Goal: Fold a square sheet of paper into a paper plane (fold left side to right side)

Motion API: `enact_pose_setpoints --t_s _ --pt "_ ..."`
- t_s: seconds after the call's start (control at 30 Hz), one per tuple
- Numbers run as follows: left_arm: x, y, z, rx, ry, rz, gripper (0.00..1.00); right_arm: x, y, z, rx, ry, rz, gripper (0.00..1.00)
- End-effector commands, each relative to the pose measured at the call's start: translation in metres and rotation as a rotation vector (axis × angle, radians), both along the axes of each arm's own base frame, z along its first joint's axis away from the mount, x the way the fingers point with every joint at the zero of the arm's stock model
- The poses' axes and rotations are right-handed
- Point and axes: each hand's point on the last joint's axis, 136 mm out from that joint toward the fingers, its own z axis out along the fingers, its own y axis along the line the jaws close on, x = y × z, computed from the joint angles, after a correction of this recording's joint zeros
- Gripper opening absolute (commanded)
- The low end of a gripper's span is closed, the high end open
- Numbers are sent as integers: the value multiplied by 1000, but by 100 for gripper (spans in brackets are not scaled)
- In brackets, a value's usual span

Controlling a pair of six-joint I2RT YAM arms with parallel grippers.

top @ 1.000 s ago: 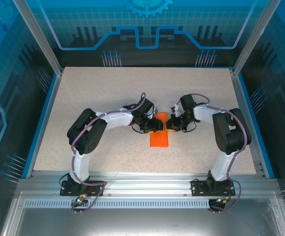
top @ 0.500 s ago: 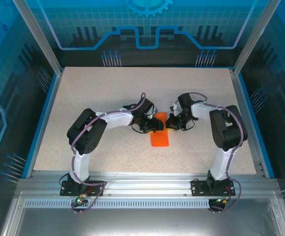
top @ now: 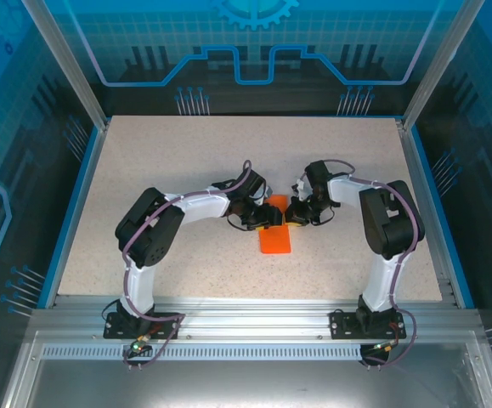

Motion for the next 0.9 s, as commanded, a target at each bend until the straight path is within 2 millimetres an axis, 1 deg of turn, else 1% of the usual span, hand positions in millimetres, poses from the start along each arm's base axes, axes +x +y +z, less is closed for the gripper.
enact_pose_setpoints --t_s 0.0,0.13,0.43,0.73,0.87 --pt "9 -7 34 -60 -45 3 55 -10 -5 -16 -64 47 26 7" --pt "13 -10 29 -60 -34 -2 55 -12 -6 -18 -75 51 27 7" --pt "19 -13 5 -35 3 -1 55 -11 -5 -17 -78 46 34 8" --pt "8 0 -22 23 53 22 54 -10 -5 -17 -88 43 42 8" --pt "0 5 -34 34 80 41 54 -7 -3 -13 -76 24 47 9"
